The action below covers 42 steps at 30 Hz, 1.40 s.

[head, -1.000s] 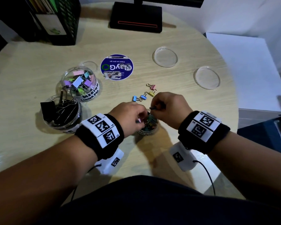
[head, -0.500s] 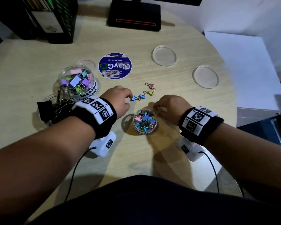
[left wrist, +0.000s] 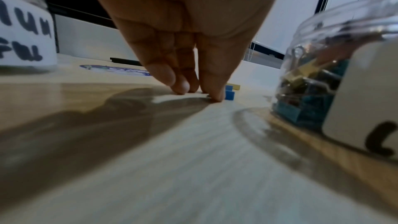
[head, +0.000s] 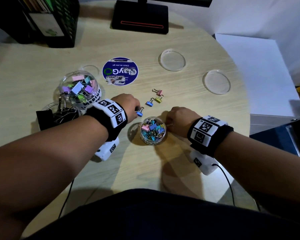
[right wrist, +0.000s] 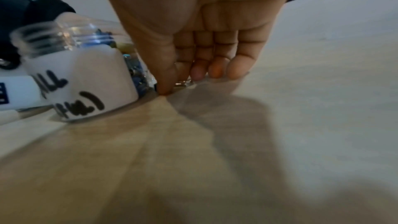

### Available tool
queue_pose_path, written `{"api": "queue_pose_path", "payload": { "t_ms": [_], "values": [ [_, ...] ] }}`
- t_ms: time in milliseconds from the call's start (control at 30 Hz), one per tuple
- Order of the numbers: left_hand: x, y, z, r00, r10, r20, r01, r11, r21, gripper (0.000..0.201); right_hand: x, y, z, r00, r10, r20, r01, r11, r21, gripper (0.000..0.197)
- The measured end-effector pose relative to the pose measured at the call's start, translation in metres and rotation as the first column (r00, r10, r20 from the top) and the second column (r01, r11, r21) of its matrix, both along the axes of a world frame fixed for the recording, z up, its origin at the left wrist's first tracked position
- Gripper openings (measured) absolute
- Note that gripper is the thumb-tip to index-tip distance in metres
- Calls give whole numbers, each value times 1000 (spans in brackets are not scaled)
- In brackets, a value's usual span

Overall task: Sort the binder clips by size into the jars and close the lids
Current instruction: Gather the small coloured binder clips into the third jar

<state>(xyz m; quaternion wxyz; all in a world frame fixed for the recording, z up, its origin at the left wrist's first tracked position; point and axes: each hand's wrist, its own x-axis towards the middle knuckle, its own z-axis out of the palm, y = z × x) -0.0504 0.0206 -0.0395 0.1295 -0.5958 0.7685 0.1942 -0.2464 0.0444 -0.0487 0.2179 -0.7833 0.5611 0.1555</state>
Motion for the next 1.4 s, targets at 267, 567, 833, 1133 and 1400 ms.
{"api": "queue_pose_path", "payload": {
  "t_ms": [267, 567, 833, 1133, 1400],
  "values": [
    [4, 11, -1, 995, 13, -99, -14, 1000, -3, 45, -2, 7, 3, 993, 49, 106, -46, 998, -37, 28],
    [1, 13, 2, 1000, -5, -28, 6, 999, 37, 18, 0, 9, 4, 999, -27, 31, 27, 1000, -8, 6],
    [5, 19, 3, 980, 110, -164, -114, 993, -15, 16, 0, 9, 20, 920, -124, 373, 189, 971, -145, 10],
    [-4, 34, 33, 776, 249, -580, -324, 946, -27, 17, 23, 35, 35, 861, 123, 493, -39, 984, -177, 9],
    [-9, 49, 37, 877, 140, -460, -169, 985, -24, 18, 3, 17, 34, 852, -93, 515, 195, 970, -146, 14]
  ]
}}
